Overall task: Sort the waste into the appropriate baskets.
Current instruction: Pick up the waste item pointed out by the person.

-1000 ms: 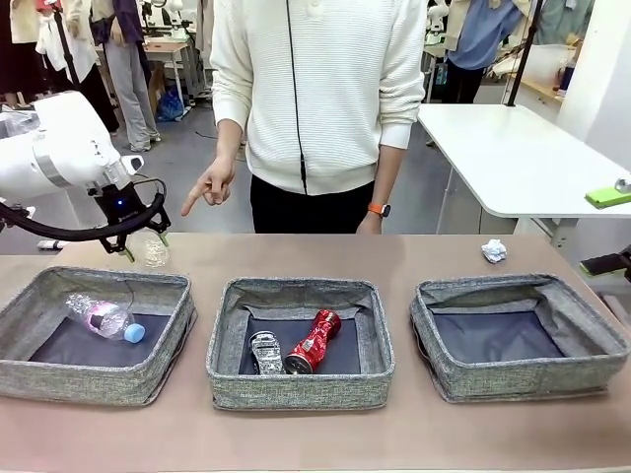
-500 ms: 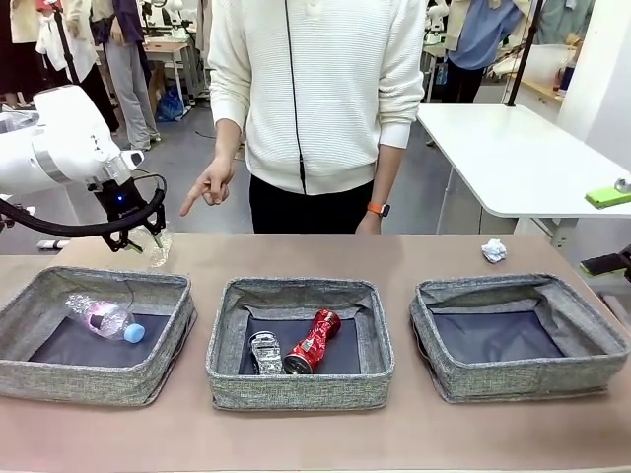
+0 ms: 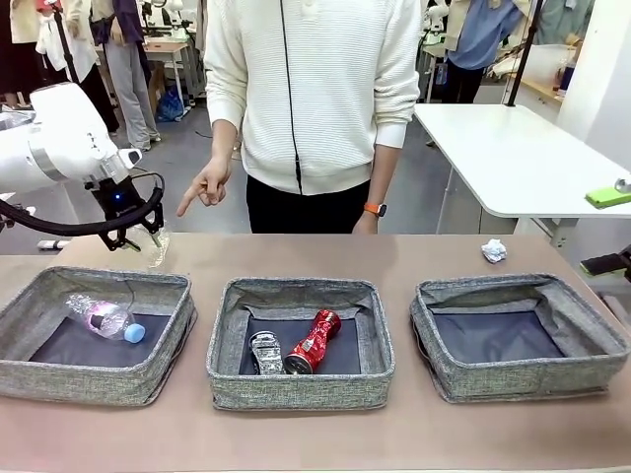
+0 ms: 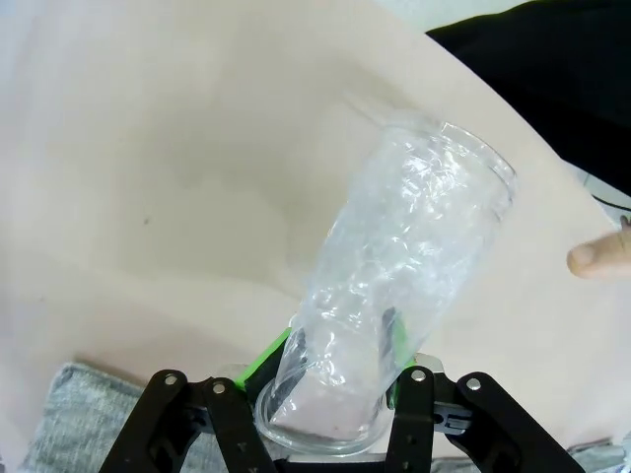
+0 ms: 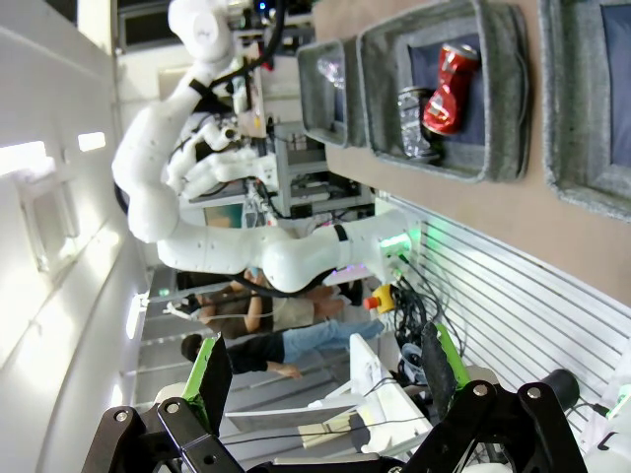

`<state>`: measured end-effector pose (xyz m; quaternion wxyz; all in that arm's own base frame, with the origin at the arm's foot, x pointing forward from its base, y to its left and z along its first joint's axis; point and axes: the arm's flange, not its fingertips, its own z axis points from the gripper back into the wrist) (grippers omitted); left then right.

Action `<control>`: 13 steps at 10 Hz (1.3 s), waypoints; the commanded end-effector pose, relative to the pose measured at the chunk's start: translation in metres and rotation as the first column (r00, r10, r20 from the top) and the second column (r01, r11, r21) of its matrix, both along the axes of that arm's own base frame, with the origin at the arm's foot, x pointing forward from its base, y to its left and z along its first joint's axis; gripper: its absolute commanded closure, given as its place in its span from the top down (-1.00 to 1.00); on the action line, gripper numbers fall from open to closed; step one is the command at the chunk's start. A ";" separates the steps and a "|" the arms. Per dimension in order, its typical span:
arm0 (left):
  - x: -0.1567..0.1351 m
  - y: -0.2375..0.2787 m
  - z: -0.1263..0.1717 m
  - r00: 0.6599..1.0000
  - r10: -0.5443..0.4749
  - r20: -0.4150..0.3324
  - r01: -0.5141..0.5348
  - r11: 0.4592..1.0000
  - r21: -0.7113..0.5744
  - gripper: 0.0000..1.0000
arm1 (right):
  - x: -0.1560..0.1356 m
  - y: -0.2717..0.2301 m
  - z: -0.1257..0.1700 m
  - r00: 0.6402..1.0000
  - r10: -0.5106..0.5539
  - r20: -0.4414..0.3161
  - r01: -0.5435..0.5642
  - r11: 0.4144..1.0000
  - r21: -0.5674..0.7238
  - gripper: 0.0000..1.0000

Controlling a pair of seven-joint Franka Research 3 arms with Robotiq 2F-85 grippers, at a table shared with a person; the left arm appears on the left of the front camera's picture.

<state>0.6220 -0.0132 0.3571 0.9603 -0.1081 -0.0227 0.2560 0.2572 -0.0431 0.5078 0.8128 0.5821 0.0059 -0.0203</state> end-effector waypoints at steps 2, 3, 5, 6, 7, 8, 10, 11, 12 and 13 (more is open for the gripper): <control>-0.052 0.004 0.077 0.997 -0.045 0.055 0.044 0.999 0.023 -0.16 | 0.001 -0.002 0.001 1.000 0.009 0.022 -0.010 1.000 0.016 1.00; -0.075 0.004 0.114 0.993 -0.077 0.085 0.075 0.997 0.029 -0.16 | 0.001 -0.002 0.001 1.000 0.009 0.022 -0.010 1.000 0.016 1.00; -0.131 -0.002 0.177 0.976 -0.202 0.085 0.203 0.979 -0.006 -0.16 | 0.001 -0.002 0.001 1.000 0.009 0.022 -0.010 1.000 0.016 1.00; -0.163 -0.007 0.196 0.963 -0.261 0.062 0.261 0.965 -0.006 -0.16 | 0.001 -0.002 0.001 1.000 0.009 0.022 -0.010 1.000 0.016 1.00; -0.194 -0.010 0.207 0.950 -0.308 0.045 0.309 0.951 -0.023 -0.16 | 0.001 -0.002 0.001 1.000 0.009 0.022 -0.010 1.000 0.016 1.00; -0.228 -0.014 0.211 0.933 -0.359 0.018 0.359 0.933 -0.003 -0.16 | 0.001 -0.002 0.001 1.000 0.009 0.022 -0.010 1.000 0.016 1.00; -0.205 -0.017 0.221 0.952 -0.304 0.032 0.305 0.952 -0.007 -0.16 | 0.001 -0.002 0.001 1.000 0.009 0.022 -0.010 1.000 0.016 1.00; -0.205 -0.017 0.221 0.952 -0.304 0.032 0.305 0.952 -0.007 -0.16 | 0.001 -0.002 0.001 1.000 0.009 0.022 -0.010 1.000 0.016 1.00; -0.205 -0.017 0.221 0.952 -0.304 0.032 0.305 0.952 -0.007 -0.16 | 0.001 -0.002 0.001 1.000 0.009 0.022 -0.010 1.000 0.016 1.00; -0.205 -0.017 0.221 0.952 -0.304 0.032 0.305 0.952 -0.007 -0.16 | 0.001 -0.002 0.001 1.000 0.009 0.022 -0.010 1.000 0.016 1.00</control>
